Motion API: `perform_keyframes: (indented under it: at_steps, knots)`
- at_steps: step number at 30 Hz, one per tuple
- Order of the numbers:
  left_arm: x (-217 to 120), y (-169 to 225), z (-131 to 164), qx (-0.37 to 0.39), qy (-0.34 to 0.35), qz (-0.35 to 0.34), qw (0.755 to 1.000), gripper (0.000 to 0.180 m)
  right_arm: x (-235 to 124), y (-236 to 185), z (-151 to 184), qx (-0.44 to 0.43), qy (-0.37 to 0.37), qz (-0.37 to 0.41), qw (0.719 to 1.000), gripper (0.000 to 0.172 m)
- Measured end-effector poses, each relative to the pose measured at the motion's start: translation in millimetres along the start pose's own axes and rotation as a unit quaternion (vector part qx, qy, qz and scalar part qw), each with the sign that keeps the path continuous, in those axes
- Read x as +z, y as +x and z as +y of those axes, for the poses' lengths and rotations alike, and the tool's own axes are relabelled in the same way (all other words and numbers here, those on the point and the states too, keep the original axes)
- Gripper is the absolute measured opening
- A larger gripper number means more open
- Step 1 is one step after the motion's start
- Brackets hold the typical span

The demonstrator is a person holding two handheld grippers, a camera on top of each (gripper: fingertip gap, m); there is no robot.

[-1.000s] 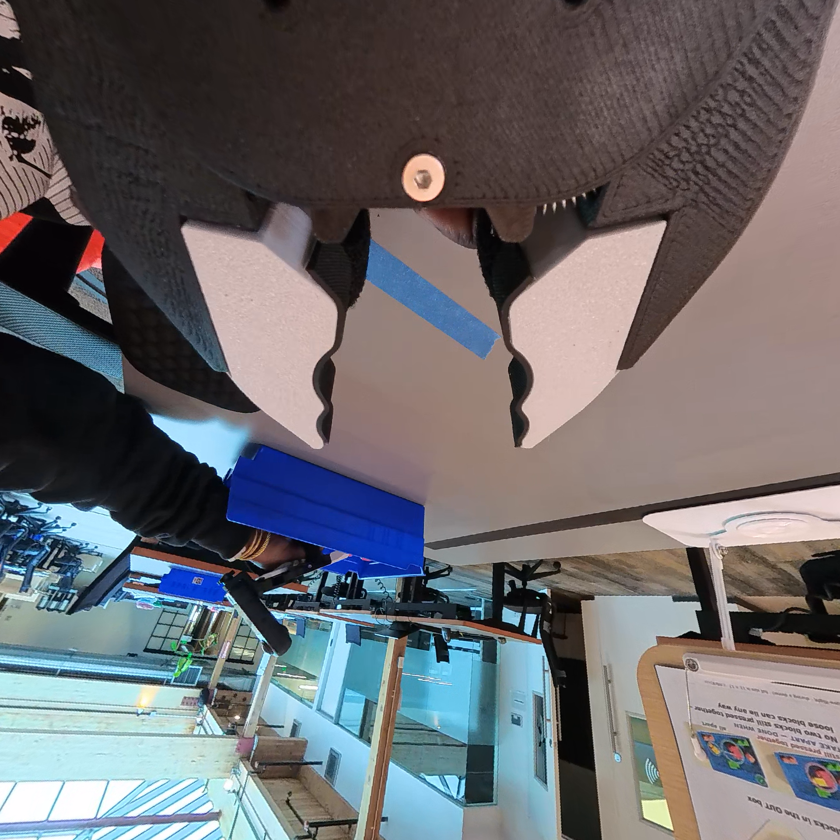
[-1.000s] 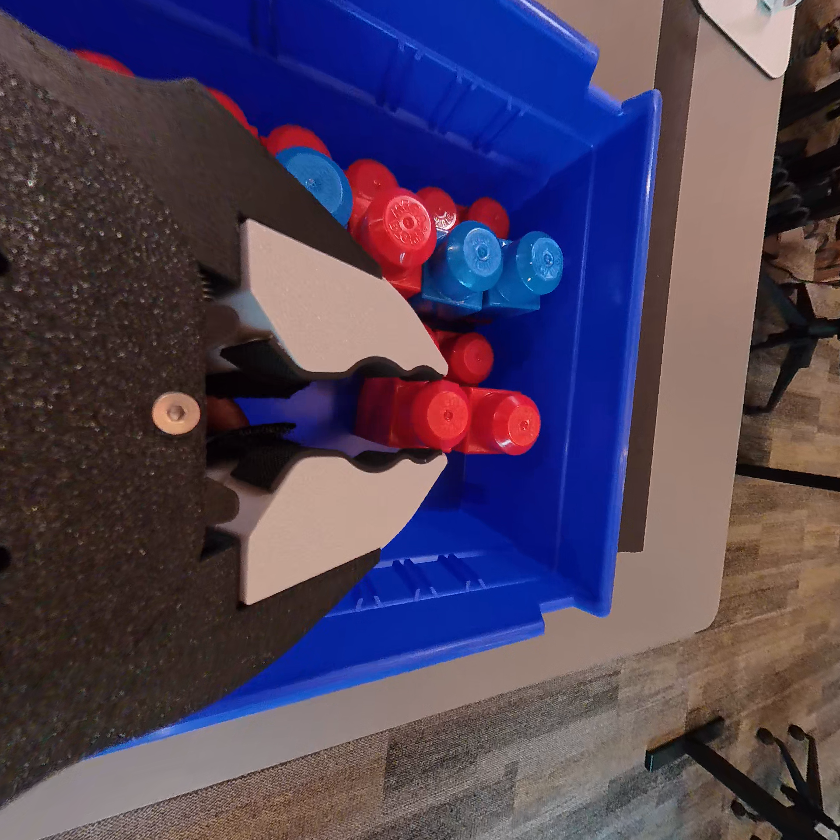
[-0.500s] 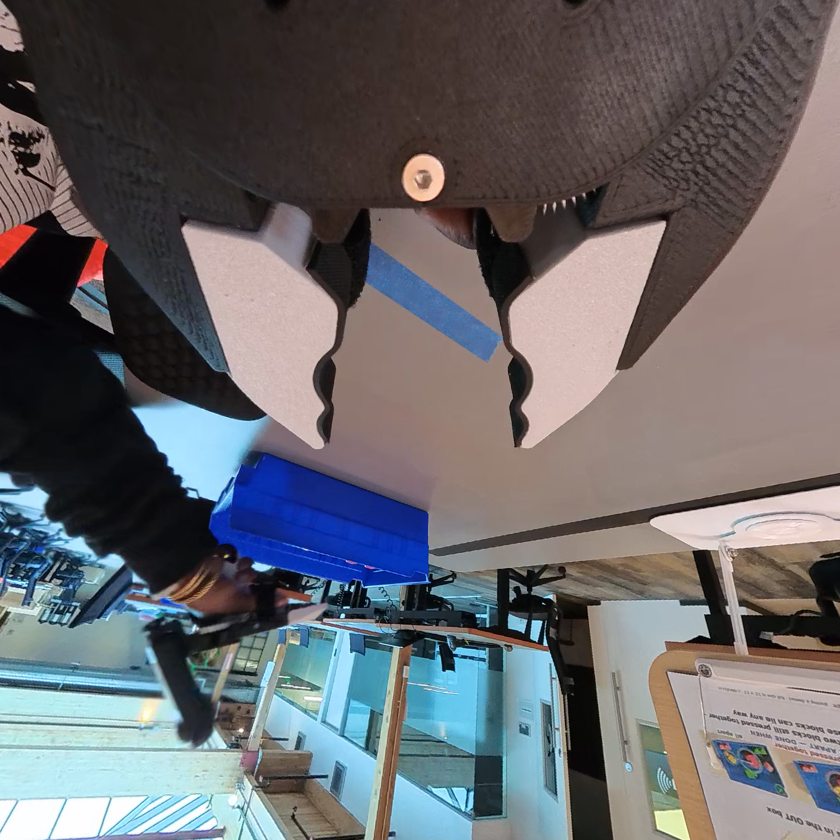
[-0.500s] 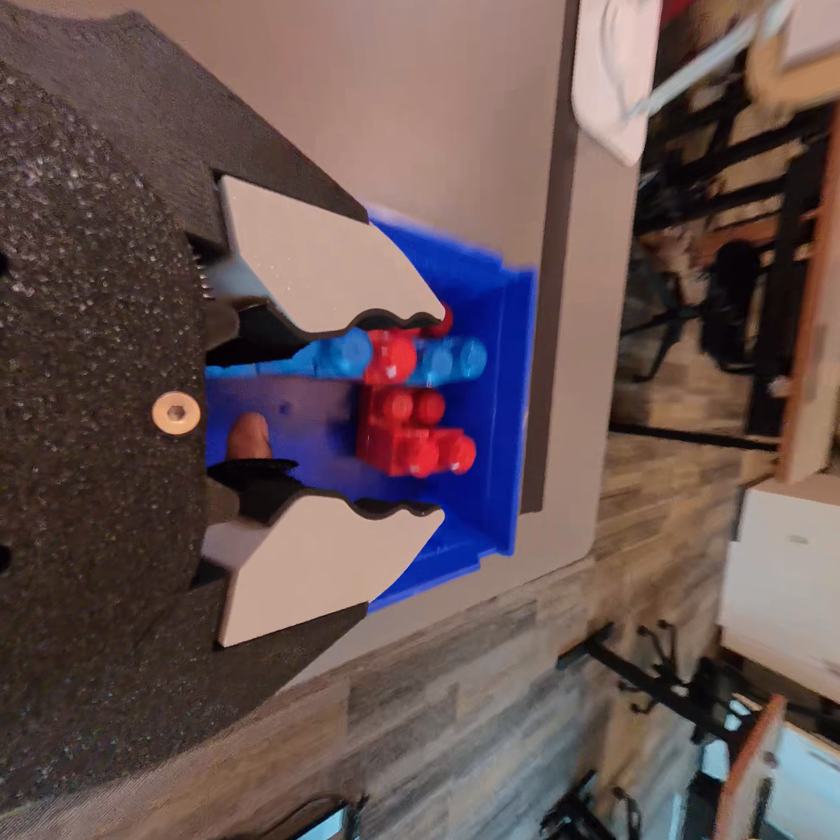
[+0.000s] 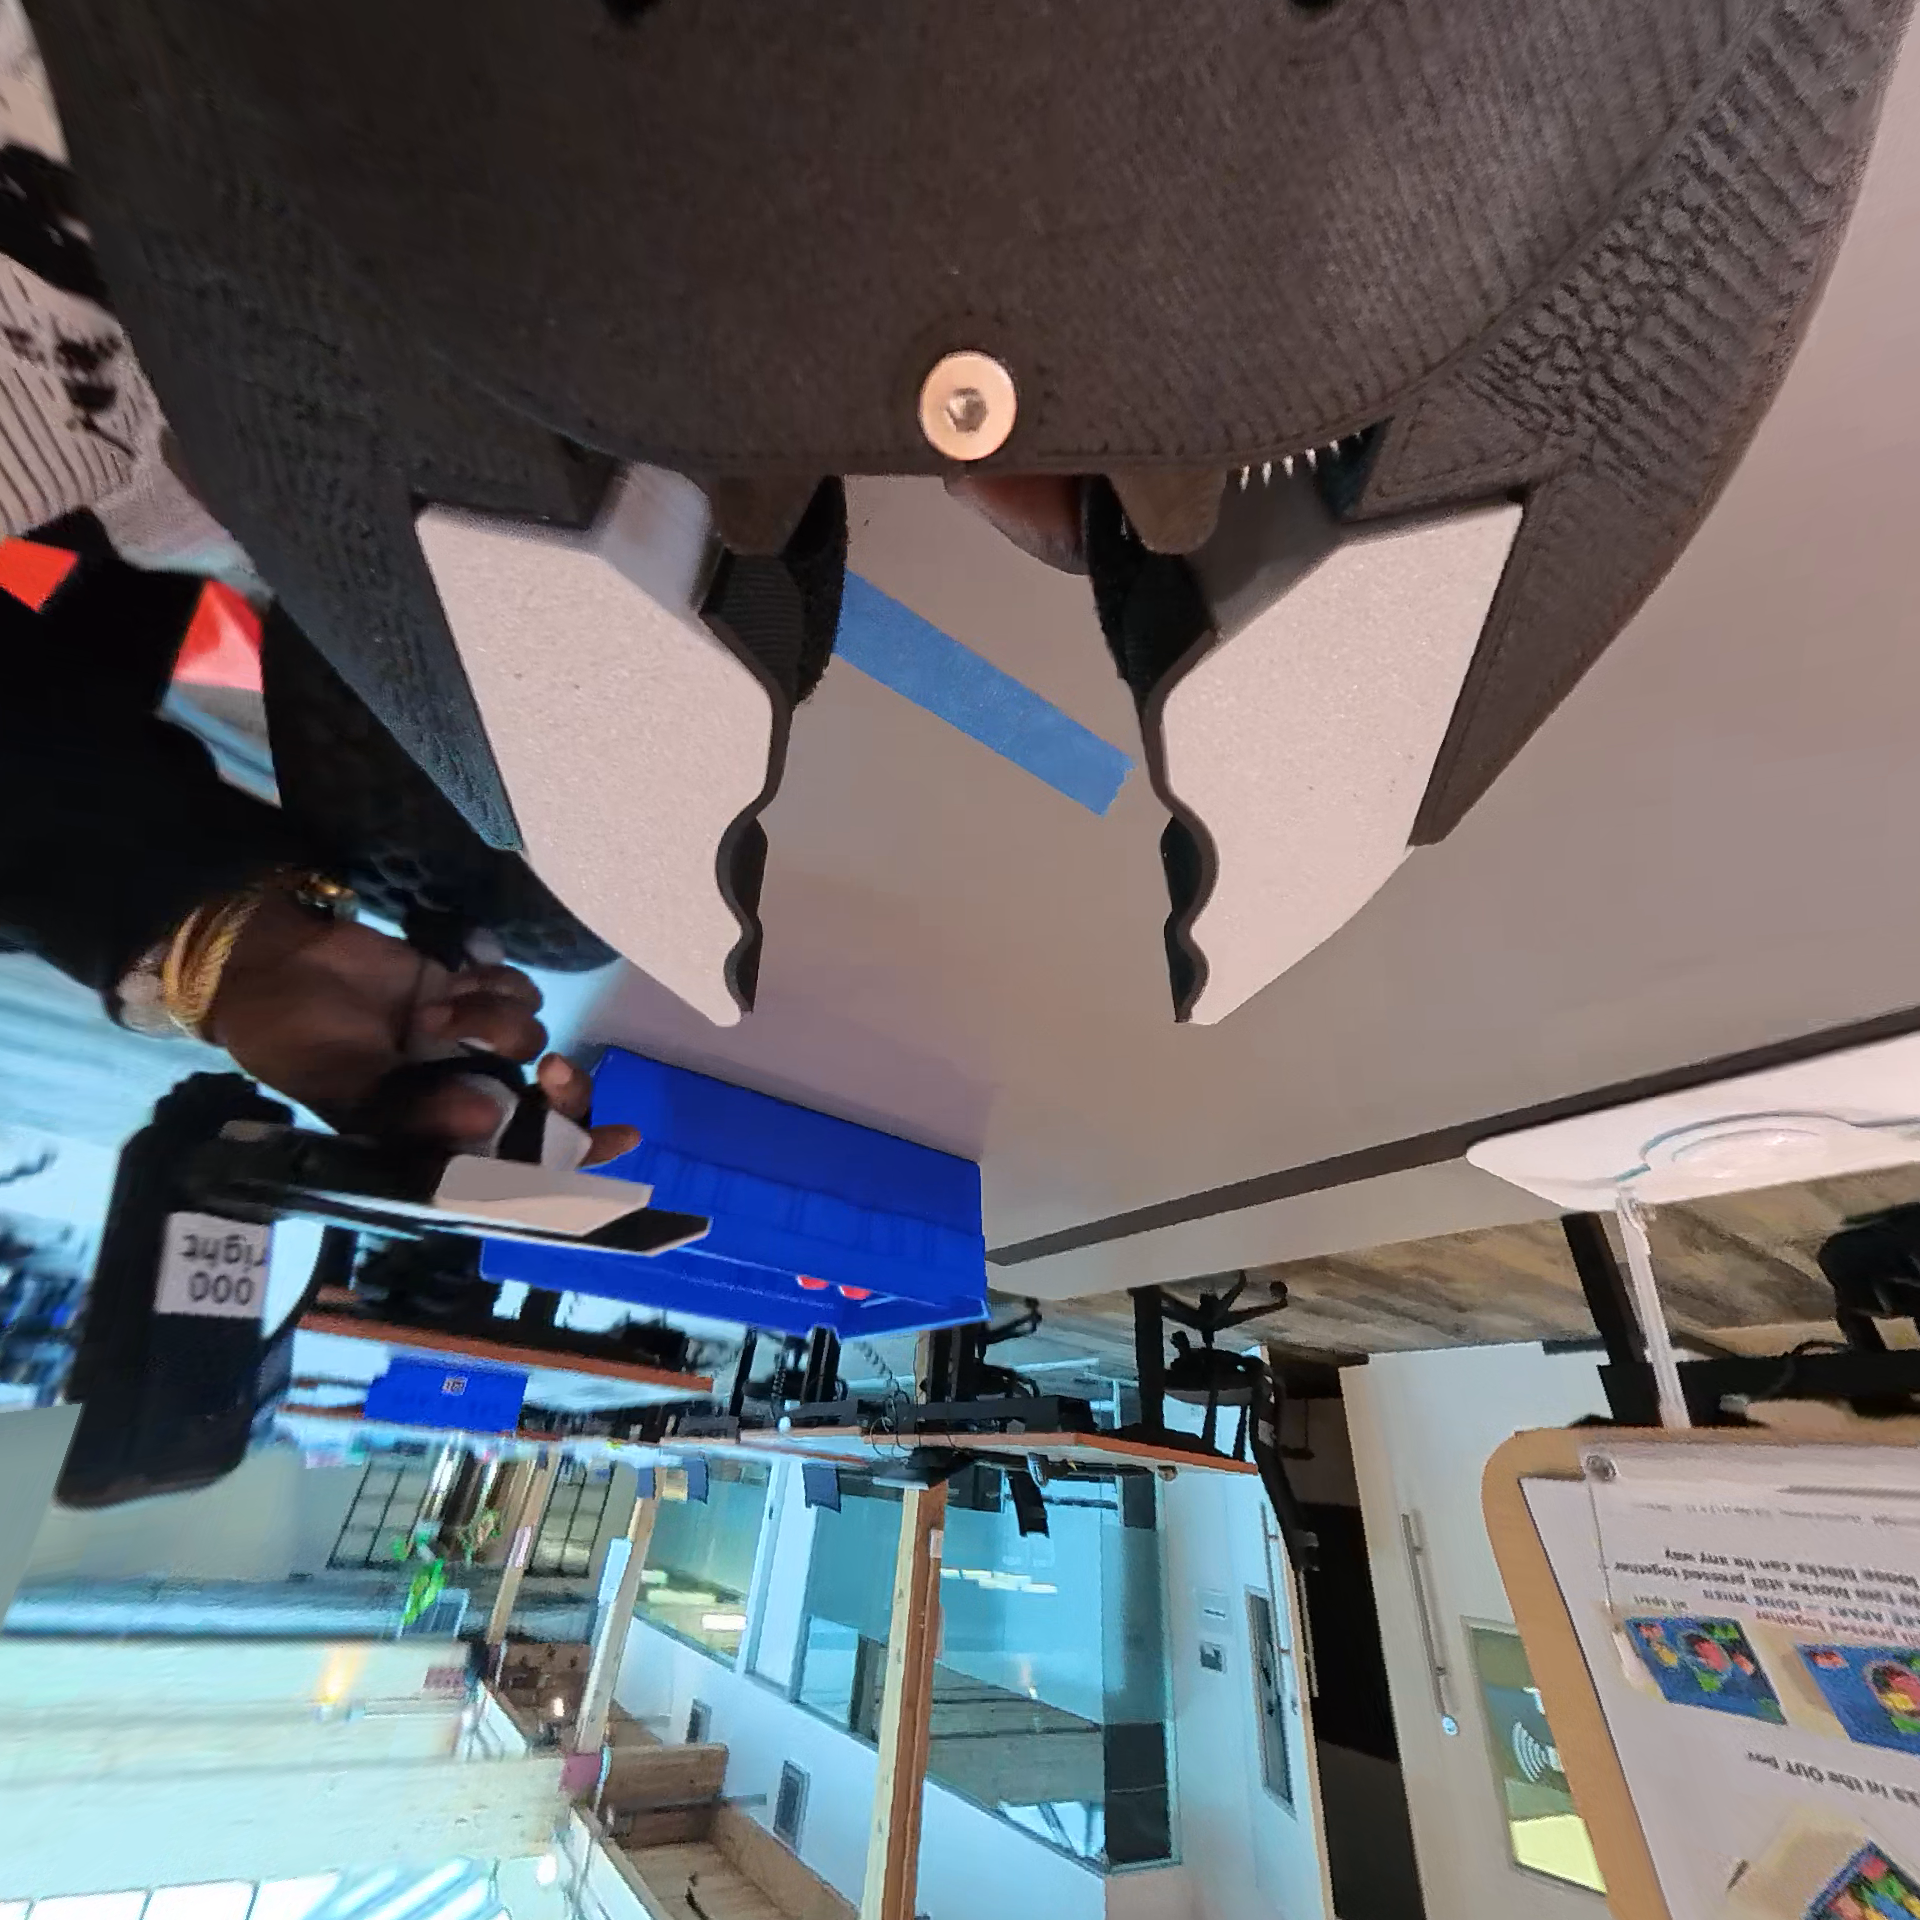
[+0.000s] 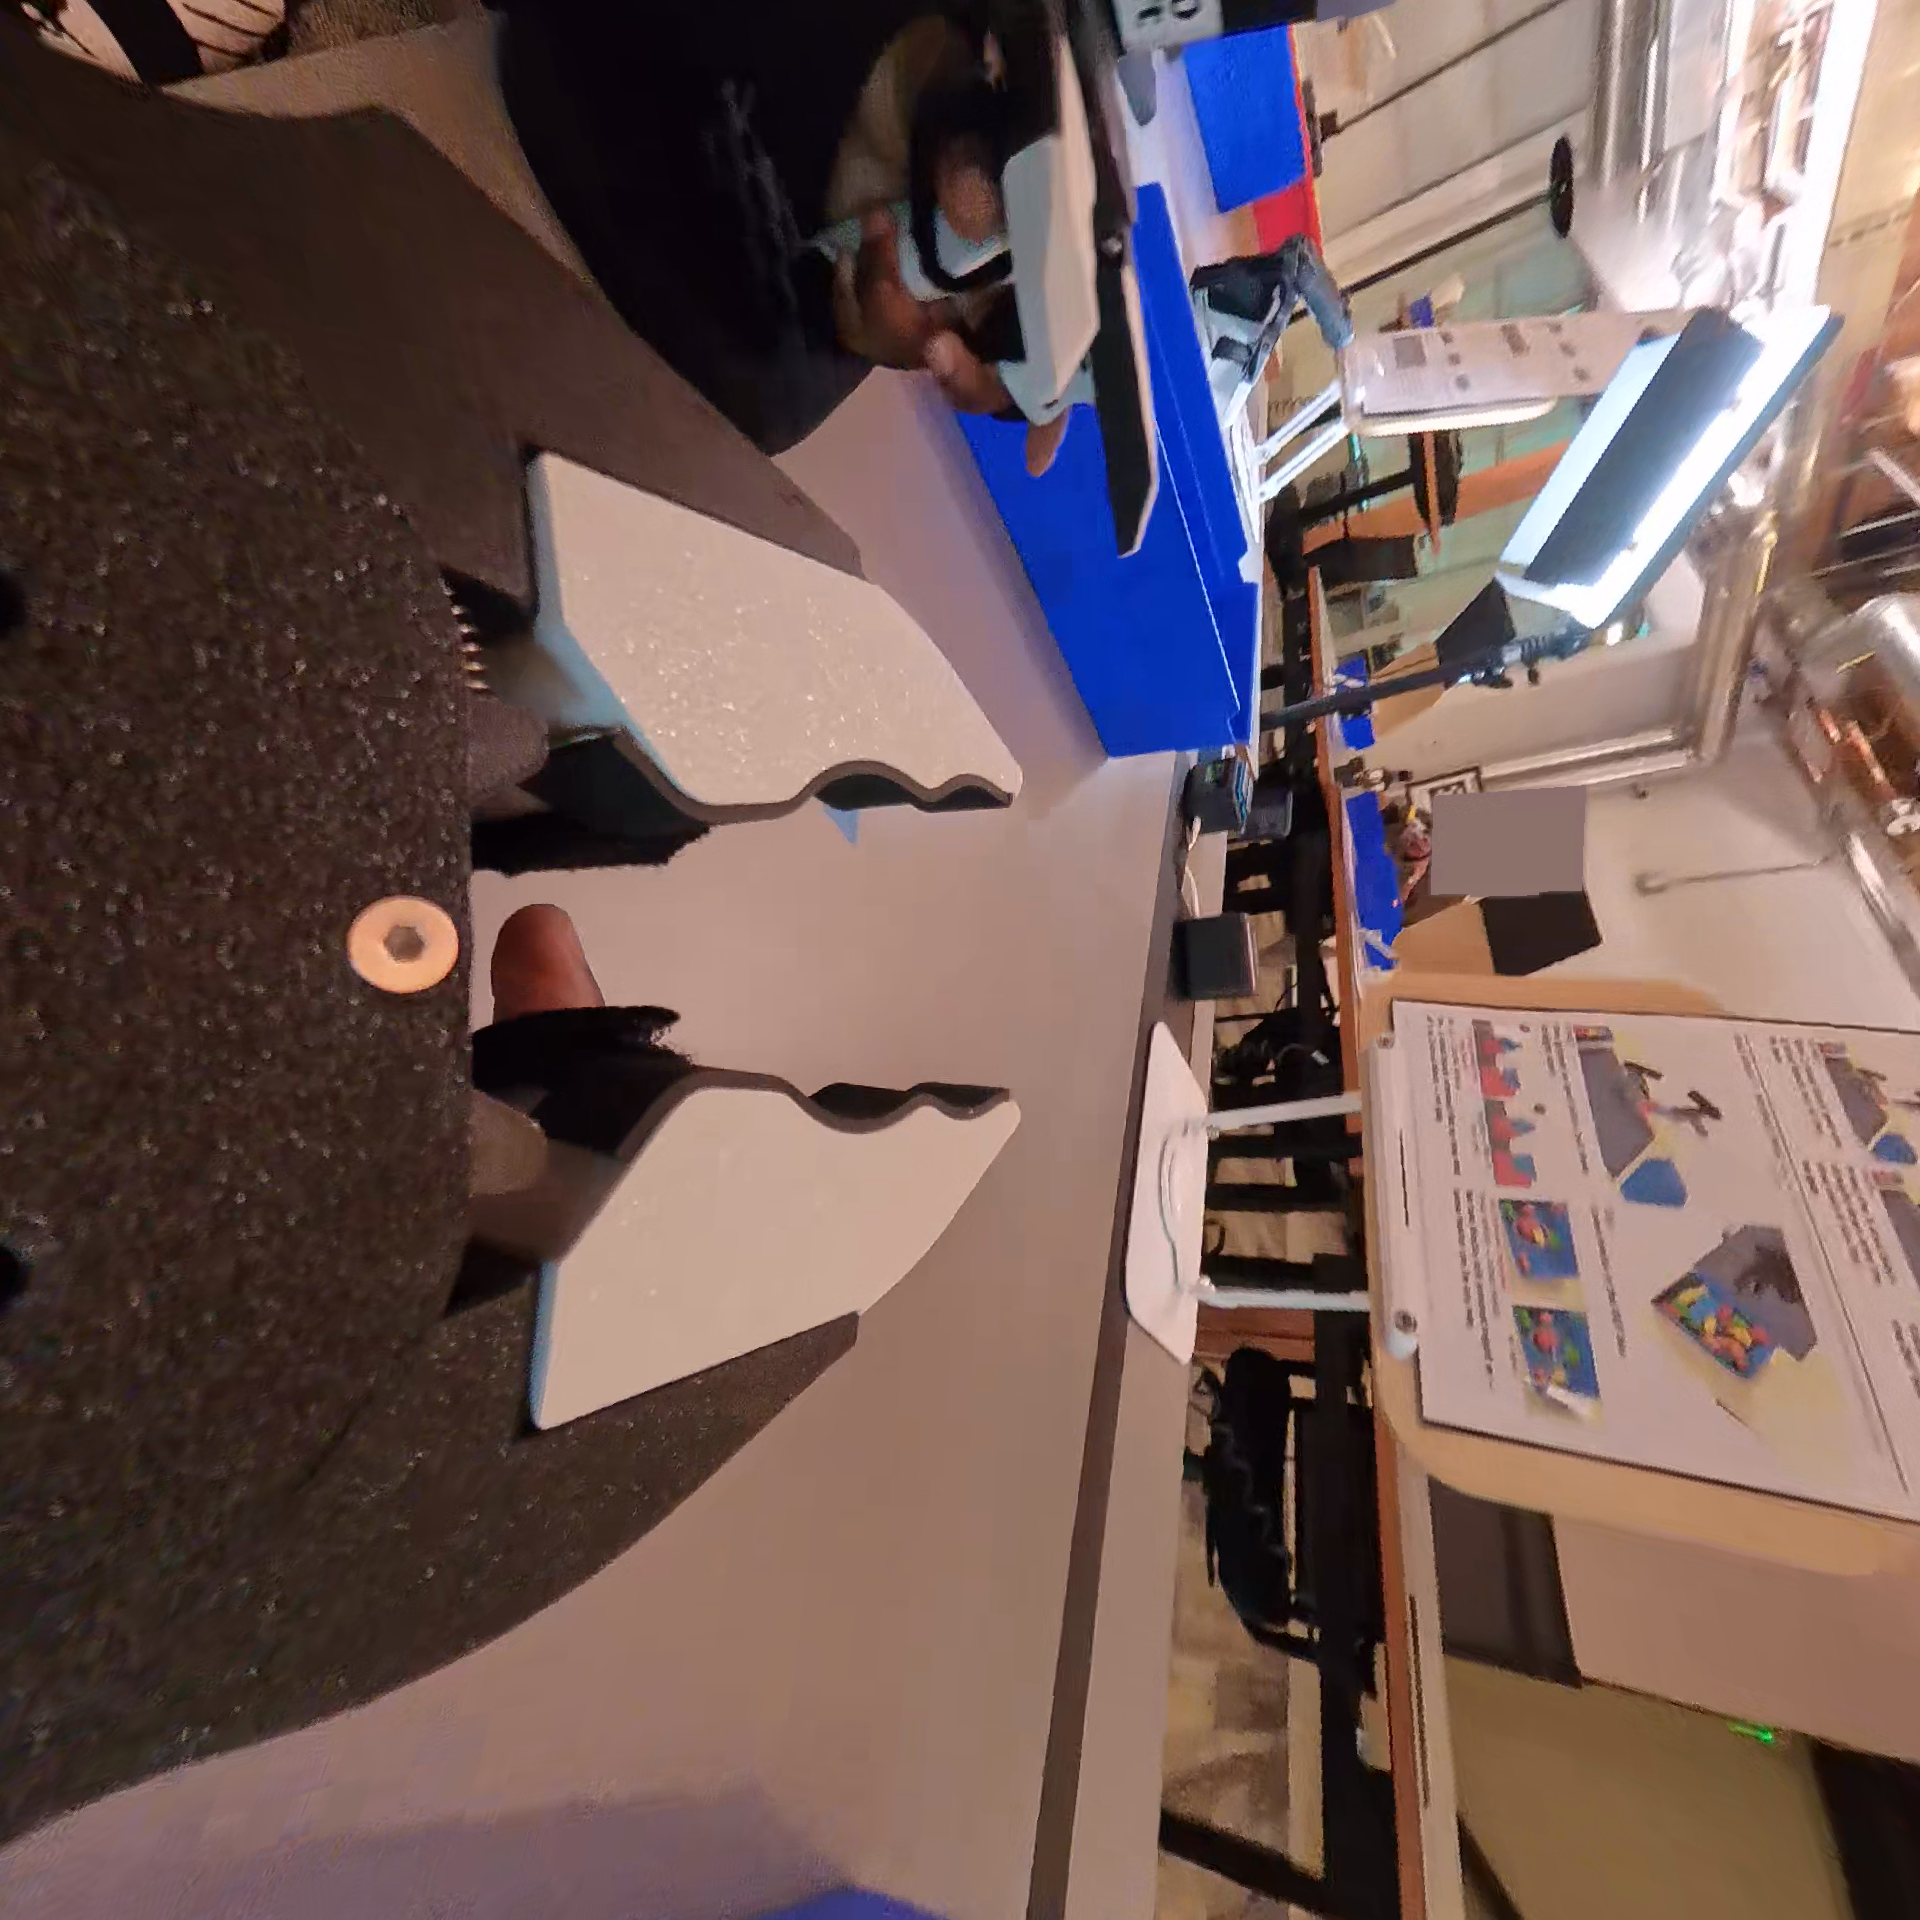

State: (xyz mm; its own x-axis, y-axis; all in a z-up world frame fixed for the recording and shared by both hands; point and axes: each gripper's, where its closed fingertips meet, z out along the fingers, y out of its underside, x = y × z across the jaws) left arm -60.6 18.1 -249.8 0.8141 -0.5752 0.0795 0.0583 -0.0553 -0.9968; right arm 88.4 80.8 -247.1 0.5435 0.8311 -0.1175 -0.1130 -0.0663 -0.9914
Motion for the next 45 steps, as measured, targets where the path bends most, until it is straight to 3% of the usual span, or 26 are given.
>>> perform_keyframes:
  at_steps: [2,5,8,10,12,14,18,21,27,31,37,40,45]
  knots:
    - [-12,-1,-17,0.035,-0.019,0.003,0.999,0.075,3,-4,8,0.016,0.003,-0.017,1.0,0.051]
    - [-41,-27,-65,0.086,-0.01,-0.032,0.996,0.074,3,-4,6,0.029,0.013,-0.034,0.999,0.05]
    - [-71,-88,-102,0.125,-0.054,-0.09,0.987,0.073,2,-7,6,0.049,0.019,-0.054,0.997,0.048]
    - [-87,-149,-104,0.112,-0.122,-0.137,0.977,0.073,1,-8,5,0.049,0.024,-0.058,0.997,0.047]
    - [-100,-214,-88,0.102,-0.202,-0.175,0.958,0.066,1,-9,6,0.045,0.023,-0.06,0.997,0.047]
    - [-111,-263,-56,0.147,-0.307,-0.167,0.925,0.064,2,-11,7,0.043,0.019,-0.063,0.997,0.047]
    - [-120,-321,6,0.167,-0.455,-0.121,0.866,0.053,3,-12,8,0.042,0.014,-0.068,0.997,0.047]
    - [-112,-343,31,0.213,-0.502,-0.098,0.833,0.042,4,-11,10,0.05,0.009,-0.07,0.996,0.047]
    - [-108,-370,62,0.308,-0.585,-0.064,0.748,0.04,4,-10,9,0.058,0.011,-0.071,0.996,0.046]
    - [-109,-379,73,0.336,-0.612,-0.054,0.714,0.03,4,-9,10,0.063,0.01,-0.073,0.995,0.045]
    - [-111,-381,80,0.333,-0.615,-0.049,0.713,0.008,4,-9,9,0.063,0.013,-0.071,0.995,0.045]
    - [-118,-380,77,0.317,-0.616,-0.057,0.719,0.005,4,-9,9,0.064,0.014,-0.071,0.995,0.045]
    - [-120,-369,44,0.282,-0.548,-0.114,0.779,0.004,4,-9,9,0.061,0.015,-0.071,0.995,0.045]
